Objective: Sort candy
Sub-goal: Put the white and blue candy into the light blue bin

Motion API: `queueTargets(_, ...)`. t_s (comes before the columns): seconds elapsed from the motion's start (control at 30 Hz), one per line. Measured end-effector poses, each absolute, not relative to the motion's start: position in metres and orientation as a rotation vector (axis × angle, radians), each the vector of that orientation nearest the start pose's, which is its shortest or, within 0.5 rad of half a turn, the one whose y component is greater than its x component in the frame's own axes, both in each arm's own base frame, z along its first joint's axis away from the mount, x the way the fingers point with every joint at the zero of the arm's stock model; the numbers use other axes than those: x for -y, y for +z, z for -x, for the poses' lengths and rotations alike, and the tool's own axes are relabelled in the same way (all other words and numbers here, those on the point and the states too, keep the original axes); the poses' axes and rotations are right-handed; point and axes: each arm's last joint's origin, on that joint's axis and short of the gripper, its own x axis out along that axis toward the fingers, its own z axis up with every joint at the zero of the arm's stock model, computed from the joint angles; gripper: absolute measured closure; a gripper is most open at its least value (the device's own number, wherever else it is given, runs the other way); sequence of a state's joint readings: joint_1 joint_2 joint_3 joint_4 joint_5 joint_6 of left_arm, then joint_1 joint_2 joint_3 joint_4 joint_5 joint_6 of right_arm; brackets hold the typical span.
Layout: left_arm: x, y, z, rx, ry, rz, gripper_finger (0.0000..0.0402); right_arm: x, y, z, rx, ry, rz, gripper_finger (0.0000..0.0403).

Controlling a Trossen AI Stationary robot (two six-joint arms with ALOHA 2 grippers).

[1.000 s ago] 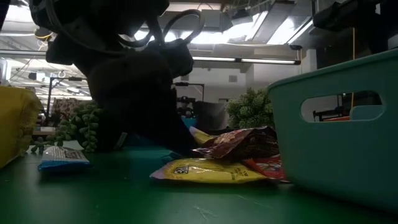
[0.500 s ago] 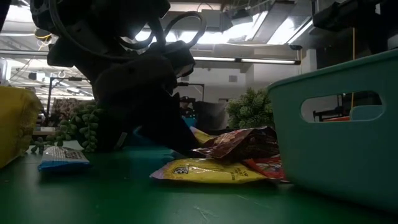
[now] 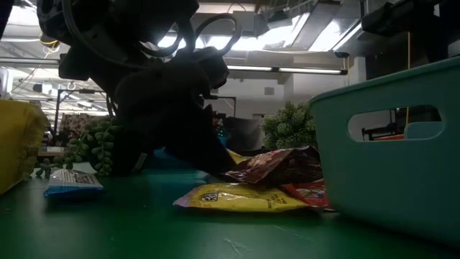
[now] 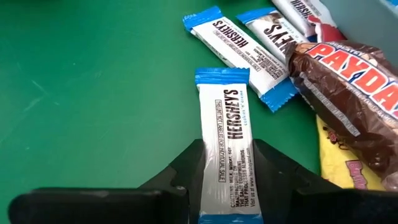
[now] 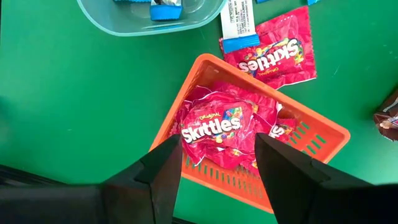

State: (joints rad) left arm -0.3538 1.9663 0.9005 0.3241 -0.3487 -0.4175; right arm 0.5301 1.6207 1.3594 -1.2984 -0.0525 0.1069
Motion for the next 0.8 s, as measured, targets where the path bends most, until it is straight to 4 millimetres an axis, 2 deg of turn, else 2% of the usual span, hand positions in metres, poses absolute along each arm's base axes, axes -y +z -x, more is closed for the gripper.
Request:
queueTargets(0.47, 0.120, 0.109, -0.352, -0.542, 0.109, 0.207, 0.0303, -0.146, 0.265, -0.246, -1.551, 0.375, 0.291, 0.0200)
queueTargets(0.63, 0.122, 0.122, -0.359, -0.405, 0.065, 0.268, 0.0303, -0.145, 0.265, -0.247, -1.543, 0.366, 0.314, 0.0200)
queueTargets(0.8, 0.127, 0.139, -0.364, -0.250, -0.042, 0.341, 0.0302, -0.142, 0.265, -0.248, -1.507, 0.276, 0.402, 0.0200)
